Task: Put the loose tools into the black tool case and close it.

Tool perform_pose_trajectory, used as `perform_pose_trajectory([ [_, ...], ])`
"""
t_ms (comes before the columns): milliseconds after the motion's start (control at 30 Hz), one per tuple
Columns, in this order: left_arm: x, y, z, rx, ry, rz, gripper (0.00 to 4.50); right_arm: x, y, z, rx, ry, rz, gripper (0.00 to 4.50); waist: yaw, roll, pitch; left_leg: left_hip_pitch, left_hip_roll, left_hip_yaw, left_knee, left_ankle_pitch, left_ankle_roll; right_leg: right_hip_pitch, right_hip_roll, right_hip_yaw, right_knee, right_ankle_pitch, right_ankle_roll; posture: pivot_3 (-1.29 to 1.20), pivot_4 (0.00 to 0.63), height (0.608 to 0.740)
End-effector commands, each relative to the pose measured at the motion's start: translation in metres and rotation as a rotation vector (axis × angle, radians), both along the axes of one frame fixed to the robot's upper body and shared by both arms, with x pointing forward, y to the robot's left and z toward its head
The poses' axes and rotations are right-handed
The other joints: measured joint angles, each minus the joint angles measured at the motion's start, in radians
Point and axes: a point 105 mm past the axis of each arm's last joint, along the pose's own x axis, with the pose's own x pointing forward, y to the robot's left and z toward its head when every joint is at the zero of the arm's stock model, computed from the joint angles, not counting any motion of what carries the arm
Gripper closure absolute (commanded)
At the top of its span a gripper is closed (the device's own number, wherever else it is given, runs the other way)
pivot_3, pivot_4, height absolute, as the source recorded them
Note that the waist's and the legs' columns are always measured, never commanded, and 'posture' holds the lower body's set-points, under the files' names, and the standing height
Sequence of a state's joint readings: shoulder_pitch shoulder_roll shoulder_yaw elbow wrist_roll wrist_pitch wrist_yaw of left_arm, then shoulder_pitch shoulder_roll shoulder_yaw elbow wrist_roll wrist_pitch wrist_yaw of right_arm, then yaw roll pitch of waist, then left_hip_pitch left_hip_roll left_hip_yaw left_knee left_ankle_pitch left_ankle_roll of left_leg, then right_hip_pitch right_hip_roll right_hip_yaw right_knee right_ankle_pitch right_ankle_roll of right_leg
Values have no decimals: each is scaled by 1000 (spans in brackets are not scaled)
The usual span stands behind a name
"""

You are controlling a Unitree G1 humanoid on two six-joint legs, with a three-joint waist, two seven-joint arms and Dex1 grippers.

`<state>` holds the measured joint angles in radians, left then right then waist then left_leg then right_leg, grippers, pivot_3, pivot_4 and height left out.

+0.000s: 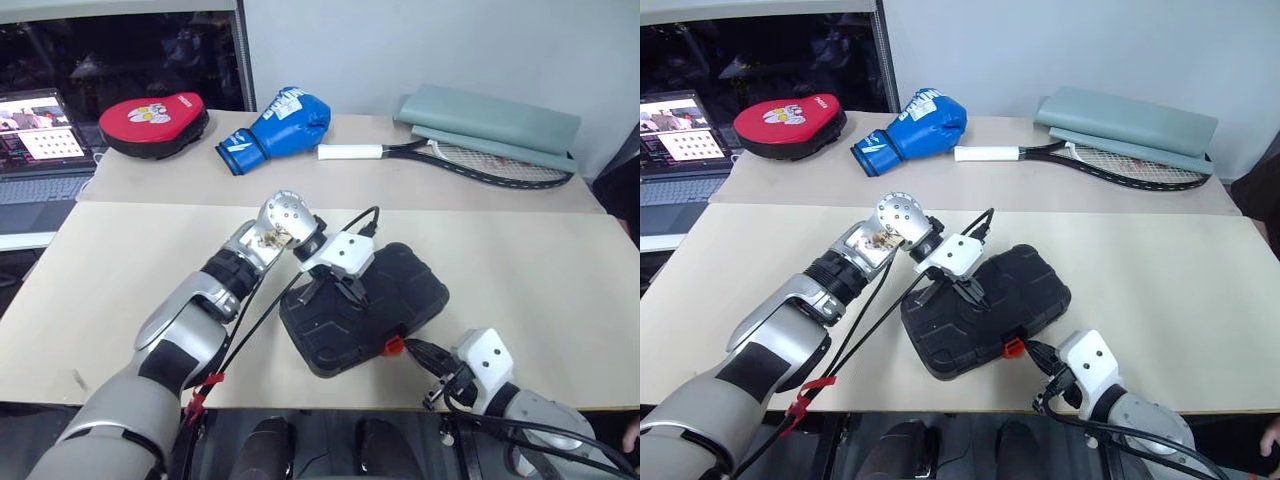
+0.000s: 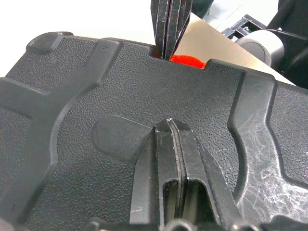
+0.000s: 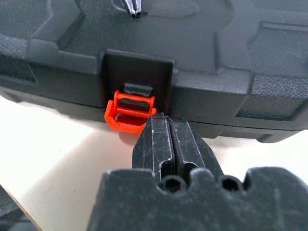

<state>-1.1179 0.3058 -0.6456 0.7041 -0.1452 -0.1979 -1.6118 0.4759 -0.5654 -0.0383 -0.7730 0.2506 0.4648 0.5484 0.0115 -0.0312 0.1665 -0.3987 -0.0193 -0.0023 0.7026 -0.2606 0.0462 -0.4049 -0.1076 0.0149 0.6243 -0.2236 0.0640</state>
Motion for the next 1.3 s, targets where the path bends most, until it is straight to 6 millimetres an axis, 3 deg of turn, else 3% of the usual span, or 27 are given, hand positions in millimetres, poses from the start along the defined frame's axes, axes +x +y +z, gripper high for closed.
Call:
perform_pose_trajectory([
  [33, -2, 6, -18, 81, 8, 0, 4489, -6, 10, 3, 16, -13, 52, 4500, -1, 0, 0, 0, 0, 0, 0, 0, 0, 0, 0, 0, 0, 0, 0, 0, 150, 737],
  [133, -3, 6, -19, 82, 7, -6, 4489, -8, 6, -5, -20, -1, 46, 4500, 0, 0, 0, 0, 0, 0, 0, 0, 0, 0, 0, 0, 0, 0, 0, 0, 150, 737],
  [300, -4, 6, -19, 82, 7, -8, 4489, -10, 12, -2, 19, -16, 54, 4500, 0, 0, 0, 0, 0, 0, -1, 0, 0, 0, 0, 0, 0, -1, 0, 0, 150, 737],
  [500, -4, 6, -20, 87, 6, -11, 4489, 8, 20, 12, 60, -95, 40, 4500, 0, 0, 0, 0, 0, 0, 0, 0, 0, 0, 0, 0, -1, 0, 0, 0, 150, 737],
  [700, -3, 6, -20, 89, 5, -10, 4489, 21, 13, 21, 50, -144, 1, 4500, -4, 0, 0, 0, 0, 0, 0, 0, 0, 0, 0, 0, 0, 0, 0, 0, 150, 737],
  [1000, -6, 6, -30, 114, 7, -21, 4489, 15, 18, 31, 72, -147, 39, 4500, -3, 0, 0, 1, 0, 0, 0, 0, 0, 0, 0, 0, 0, 0, 0, 0, 150, 737],
  [1300, -4, 1, -25, 78, 48, 13, 4489, 18, 20, 25, 52, -119, 46, 4500, -9, 0, 0, 1, 1, 0, 0, 0, 0, 0, 0, 0, 1, 0, 0, 0, 150, 737],
])
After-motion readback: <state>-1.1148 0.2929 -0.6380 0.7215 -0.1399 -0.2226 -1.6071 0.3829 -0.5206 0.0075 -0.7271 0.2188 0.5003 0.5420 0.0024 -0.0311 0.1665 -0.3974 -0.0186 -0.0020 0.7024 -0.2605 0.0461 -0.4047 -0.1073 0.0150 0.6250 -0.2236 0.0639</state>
